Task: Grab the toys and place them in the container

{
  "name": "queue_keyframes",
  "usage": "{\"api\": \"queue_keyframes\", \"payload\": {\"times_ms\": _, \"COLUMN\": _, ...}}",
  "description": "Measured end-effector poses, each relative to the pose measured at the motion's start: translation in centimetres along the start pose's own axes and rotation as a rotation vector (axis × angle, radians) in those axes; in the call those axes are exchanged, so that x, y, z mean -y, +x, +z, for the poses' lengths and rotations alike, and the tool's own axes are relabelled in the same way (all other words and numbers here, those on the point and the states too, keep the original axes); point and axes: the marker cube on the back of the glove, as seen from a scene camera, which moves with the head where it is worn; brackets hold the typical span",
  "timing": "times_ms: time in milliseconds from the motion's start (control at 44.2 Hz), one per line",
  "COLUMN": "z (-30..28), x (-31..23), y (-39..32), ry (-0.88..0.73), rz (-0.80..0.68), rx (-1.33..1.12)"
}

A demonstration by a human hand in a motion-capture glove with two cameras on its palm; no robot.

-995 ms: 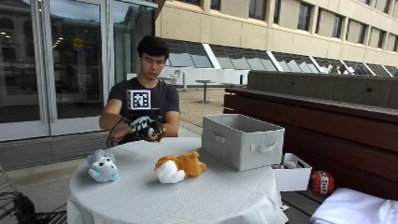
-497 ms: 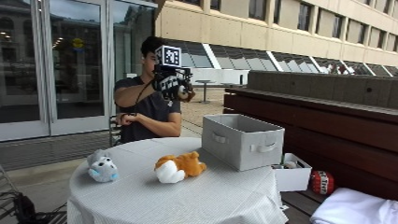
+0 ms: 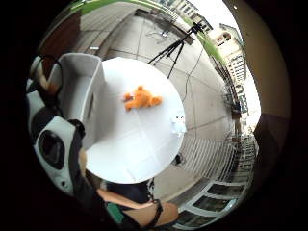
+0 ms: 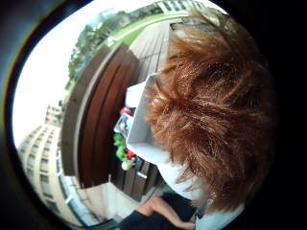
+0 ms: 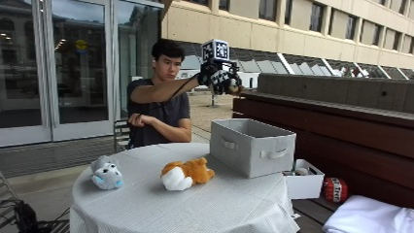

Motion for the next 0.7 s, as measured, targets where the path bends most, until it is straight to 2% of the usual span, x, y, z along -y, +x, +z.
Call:
{"api": "queue_keyframes", "payload": {"times_ms": 339, "z": 2.5, "x": 2.4, "y": -8.5, "ry": -0.006, "rz": -0.038, "rx": 0.047}}
{"api": "queue_keyframes", "payload": {"times_ms": 452, "z": 4.9, "x": 3.7, "y": -8.4, "ry": -0.054, "rz": -0.042, "rx": 0.072}}
{"api": "queue_keyframes", "payload": {"times_ms": 588, "z": 6.0, "x": 2.6, "y": -9.8, "ry": -0.102, "rz": -0.013, "rx": 0.055}}
{"api": "queue_keyframes", "payload": {"times_ms": 701, "z": 6.3, "x": 3.4, "y": -7.9, "ry": -0.122, "rz": -0.027, "rx": 0.074}}
